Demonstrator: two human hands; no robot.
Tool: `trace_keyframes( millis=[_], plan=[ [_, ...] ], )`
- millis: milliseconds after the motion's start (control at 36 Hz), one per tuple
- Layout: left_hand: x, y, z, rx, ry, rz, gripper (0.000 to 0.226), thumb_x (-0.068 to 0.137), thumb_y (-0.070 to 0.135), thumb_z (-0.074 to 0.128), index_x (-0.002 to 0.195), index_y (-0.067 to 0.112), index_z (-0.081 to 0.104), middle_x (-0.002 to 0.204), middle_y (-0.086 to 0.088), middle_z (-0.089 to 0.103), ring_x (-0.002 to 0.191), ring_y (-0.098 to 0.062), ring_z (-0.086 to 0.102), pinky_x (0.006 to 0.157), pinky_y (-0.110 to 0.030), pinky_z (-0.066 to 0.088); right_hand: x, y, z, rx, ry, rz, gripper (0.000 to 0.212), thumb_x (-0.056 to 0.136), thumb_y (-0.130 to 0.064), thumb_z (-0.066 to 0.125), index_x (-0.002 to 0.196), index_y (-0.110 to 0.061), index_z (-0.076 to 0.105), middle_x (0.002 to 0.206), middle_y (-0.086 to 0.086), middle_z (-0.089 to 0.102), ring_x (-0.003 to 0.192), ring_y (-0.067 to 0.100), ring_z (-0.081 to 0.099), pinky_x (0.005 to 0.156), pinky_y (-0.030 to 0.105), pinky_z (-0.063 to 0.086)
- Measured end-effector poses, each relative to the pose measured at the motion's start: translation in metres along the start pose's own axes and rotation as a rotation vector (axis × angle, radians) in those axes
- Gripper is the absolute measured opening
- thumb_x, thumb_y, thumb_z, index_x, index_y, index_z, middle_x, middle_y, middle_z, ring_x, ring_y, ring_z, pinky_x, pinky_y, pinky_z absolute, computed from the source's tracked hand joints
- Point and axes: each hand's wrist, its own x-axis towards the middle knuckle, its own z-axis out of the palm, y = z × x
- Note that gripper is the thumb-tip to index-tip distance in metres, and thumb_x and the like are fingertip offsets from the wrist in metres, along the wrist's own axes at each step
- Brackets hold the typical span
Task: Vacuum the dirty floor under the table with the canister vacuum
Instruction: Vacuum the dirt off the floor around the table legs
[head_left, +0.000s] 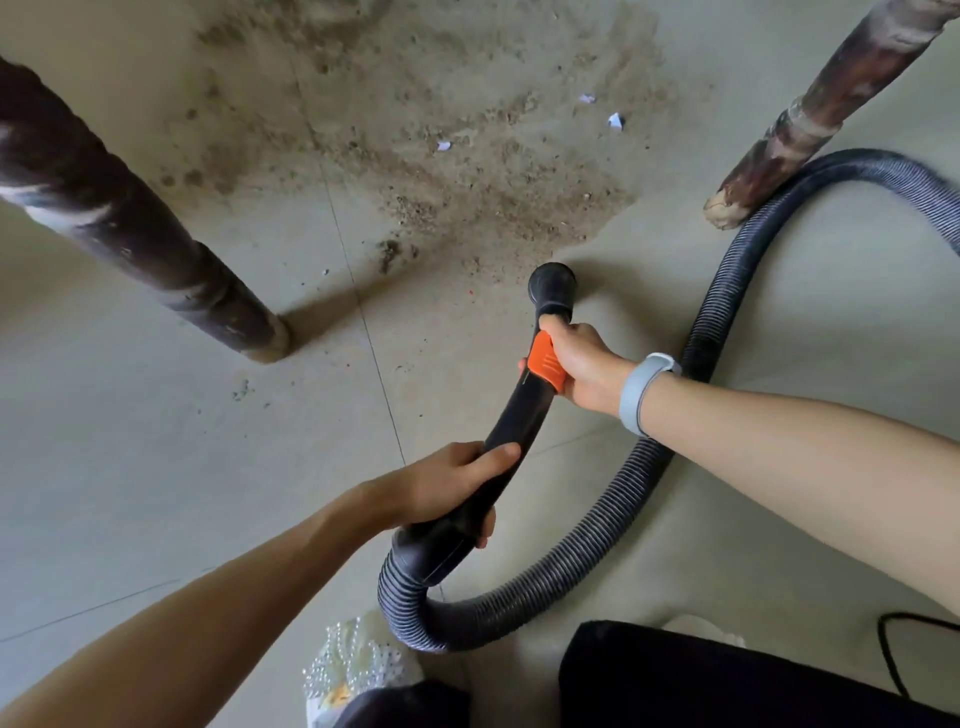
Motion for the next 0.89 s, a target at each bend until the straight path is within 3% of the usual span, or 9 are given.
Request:
trace_keyframes(
  millis=[167,278,333,583,778,889],
  plan=[
    [-0.011,-0.008,-0.003,-0.036,0.113,-0.009,0.039,0.099,0.049,0.035,0.085,0.012,0.041,0.059,-0.007,0.066,0.054,-0.022,0.064,0.06,-0.026,0.053,-0.009,-0.005,0.026,-0.034,-0.055,-0.001,0.022,0.097,-0.029,0.05,0.089,-0.01,0.044,0.084,0.009,0.054,0.063,0.024,0.063,0.077,0.043,0.055],
    [-0.018,-0.013,-0.004,-0.068,0.204,0.003,0.041,0.099,0.048,0.035,0.082,0.011,0.041,0.057,-0.007,0.065,0.054,-0.025,0.063,0.06,-0.03,0.054,-0.021,-0.007,0.045,0.046,-0.145,0.07,0.04,0.094,-0.034,0.059,0.115,-0.004,0.044,0.09,0.015,0.057,0.052,0.023,0.062,0.059,0.035,0.059],
    [-0.023,-0.016,-0.005,-0.106,0.245,-0.001,0.04,0.099,0.048,0.035,0.084,0.011,0.041,0.058,-0.008,0.065,0.054,-0.027,0.063,0.061,-0.032,0.054,-0.027,-0.003,0.057,0.03,-0.173,0.082,0.044,0.093,-0.034,0.061,0.12,-0.004,0.045,0.082,0.013,0.059,0.052,0.022,0.061,0.056,0.032,0.058],
    [-0.043,-0.026,-0.009,-0.21,0.37,0.004,0.04,0.099,0.046,0.036,0.084,0.009,0.04,0.057,-0.011,0.064,0.052,-0.027,0.062,0.058,-0.031,0.053,-0.037,0.005,0.092,0.028,-0.295,0.082,0.042,0.091,-0.03,0.063,0.118,-0.001,0.05,0.074,0.01,0.058,0.055,0.021,0.061,0.069,0.035,0.059],
    [-0.053,-0.038,-0.012,-0.269,0.445,0.019,0.039,0.099,0.043,0.036,0.09,0.006,0.041,0.056,-0.011,0.064,0.051,-0.027,0.062,0.055,-0.031,0.054,-0.046,0.003,0.116,0.004,-0.372,0.089,0.027,0.092,-0.029,0.061,0.097,-0.006,0.048,0.068,0.009,0.054,0.053,0.022,0.057,0.069,0.036,0.055],
    [-0.057,-0.043,-0.016,-0.316,0.487,0.03,0.038,0.1,0.042,0.035,0.086,0.008,0.039,0.055,-0.011,0.062,0.051,-0.029,0.061,0.054,-0.03,0.051,-0.049,-0.001,0.129,-0.042,-0.397,0.061,0.028,0.094,-0.031,0.06,0.095,-0.006,0.046,0.067,0.009,0.052,0.053,0.021,0.056,0.06,0.033,0.054]
  ],
)
